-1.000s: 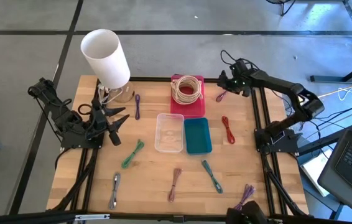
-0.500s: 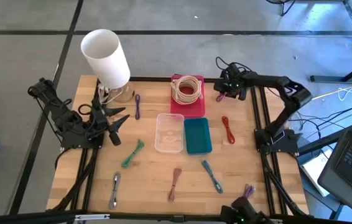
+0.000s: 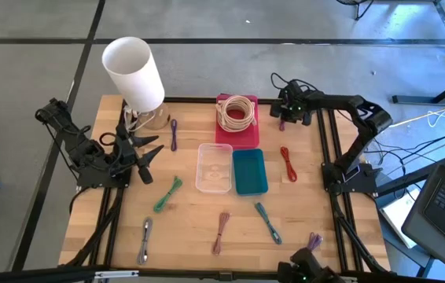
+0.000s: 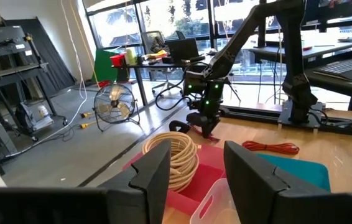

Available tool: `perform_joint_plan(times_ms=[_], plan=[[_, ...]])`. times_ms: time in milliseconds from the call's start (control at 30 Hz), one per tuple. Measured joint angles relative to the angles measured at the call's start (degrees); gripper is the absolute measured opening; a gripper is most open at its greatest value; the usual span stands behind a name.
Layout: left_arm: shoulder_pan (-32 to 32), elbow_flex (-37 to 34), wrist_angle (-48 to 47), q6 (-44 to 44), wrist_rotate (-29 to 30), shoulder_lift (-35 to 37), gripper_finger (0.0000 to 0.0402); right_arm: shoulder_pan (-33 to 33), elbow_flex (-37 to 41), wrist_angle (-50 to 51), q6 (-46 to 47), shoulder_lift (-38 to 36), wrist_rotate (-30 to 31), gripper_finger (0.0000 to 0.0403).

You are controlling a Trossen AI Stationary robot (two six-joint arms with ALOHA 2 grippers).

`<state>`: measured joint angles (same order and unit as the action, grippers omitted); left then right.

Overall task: Pick & Place USB Port
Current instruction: Put the pink patterned charger cable into the blue bin

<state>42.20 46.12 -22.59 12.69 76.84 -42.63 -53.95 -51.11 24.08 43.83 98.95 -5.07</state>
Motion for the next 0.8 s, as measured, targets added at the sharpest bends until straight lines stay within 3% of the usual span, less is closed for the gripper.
perform_joint_plan(times_ms=[233, 367, 467, 667, 800], plan=[[0.0, 0.0, 0.0, 0.0, 0.0, 0.0, 0.0143, 0.7, 0.1, -0.2, -6.7, -7.6, -0.7, 0.0014], [0.0, 0.0, 0.0, 0.0, 0.0, 0.0, 0.0143, 1.1, 0.0, 3.2, -12.2, -16.7, -3.0, 0.0014], [0.0, 0.0, 0.0, 0.0, 0.1, 0.0, 0.0143, 3.3, 0.1, 7.4, -14.7, -24.2, -8.2, 0.0014], [0.0, 0.0, 0.1, 0.0, 1.6, 0.0, 0.0143, 14.3, 0.0, 12.9, -12.1, -38.2, -20.8, 0.0014], [0.0, 0.0, 0.1, 0.3, 2.5, 0.0, 0.0143, 26.0, 0.0, 13.1, -3.2, -45.3, -20.4, 0.0014]])
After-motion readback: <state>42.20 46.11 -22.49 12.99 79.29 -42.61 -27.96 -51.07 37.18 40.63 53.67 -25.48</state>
